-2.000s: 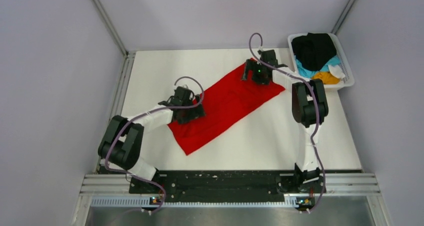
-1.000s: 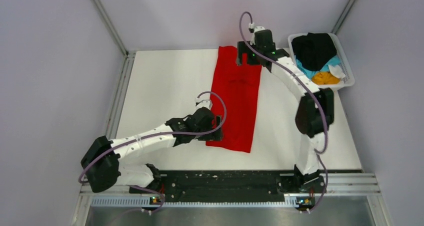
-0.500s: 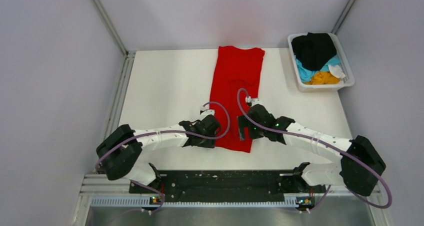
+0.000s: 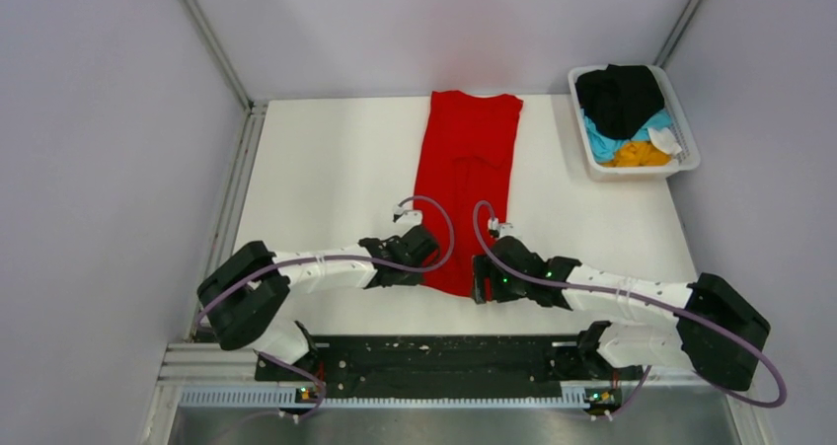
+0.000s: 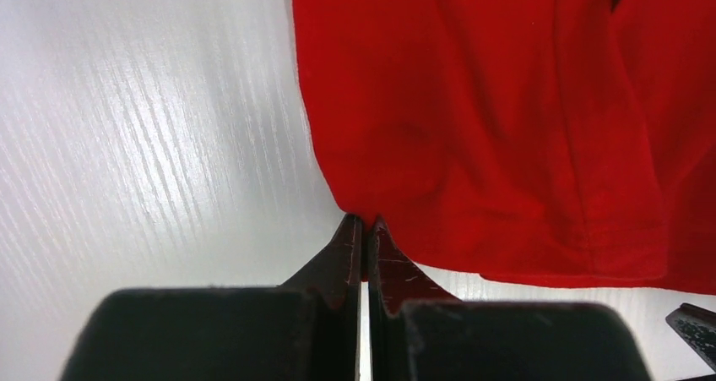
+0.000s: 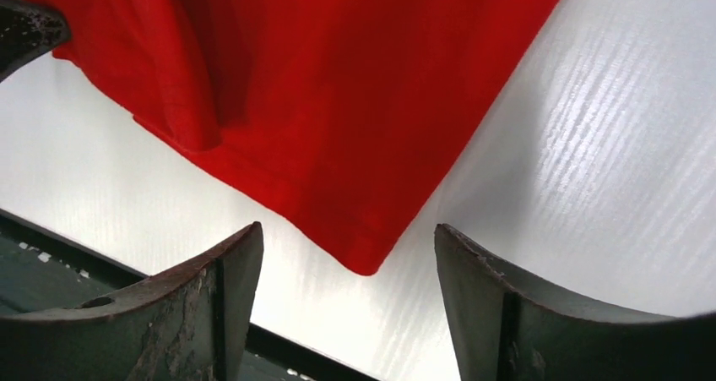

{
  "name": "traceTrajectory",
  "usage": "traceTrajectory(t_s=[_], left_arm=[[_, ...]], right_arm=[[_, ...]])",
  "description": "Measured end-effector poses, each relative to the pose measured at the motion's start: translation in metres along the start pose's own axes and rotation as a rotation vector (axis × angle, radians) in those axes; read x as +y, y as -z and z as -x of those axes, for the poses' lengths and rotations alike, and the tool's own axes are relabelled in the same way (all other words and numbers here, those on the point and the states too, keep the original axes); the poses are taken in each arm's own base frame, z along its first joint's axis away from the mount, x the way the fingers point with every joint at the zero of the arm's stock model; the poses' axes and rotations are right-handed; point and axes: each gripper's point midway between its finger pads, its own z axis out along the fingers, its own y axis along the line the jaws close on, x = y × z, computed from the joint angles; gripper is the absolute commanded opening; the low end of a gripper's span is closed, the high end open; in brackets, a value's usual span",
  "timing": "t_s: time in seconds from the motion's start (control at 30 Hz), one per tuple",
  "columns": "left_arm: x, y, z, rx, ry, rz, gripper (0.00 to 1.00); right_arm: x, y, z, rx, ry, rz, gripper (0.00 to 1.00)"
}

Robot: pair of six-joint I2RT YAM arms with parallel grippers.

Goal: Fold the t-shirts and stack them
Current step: Grab the bottom of the folded rectangular tshirt with both arms

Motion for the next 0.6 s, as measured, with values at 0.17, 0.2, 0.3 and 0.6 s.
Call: traceTrajectory(t_s=[0.17, 0.2, 0.3, 0.6], left_arm=[[0.001, 0.004, -0.006, -0.016, 0.049, -0.056, 0.00], [0.002, 0.006, -0.008, -0.014, 0.056, -0.064, 0.00], [0.003, 0.008, -0.012, -0.005, 0.086, -0.074, 0.00], [0.007, 0.025, -0.039, 0.057, 0.200, -0.163, 0.00]], right_arm=[[0.006, -0.003, 0.001, -0.025, -0.038, 0.030, 0.32], [0.005, -0.004, 0.000, -0.023, -0.051, 0.026, 0.22], [0.000, -0.006, -0.006, -0.010, -0.089, 0.003, 0.00], [-0.010, 0.011, -0.035, -0.013, -0.199, 0.084, 0.00]])
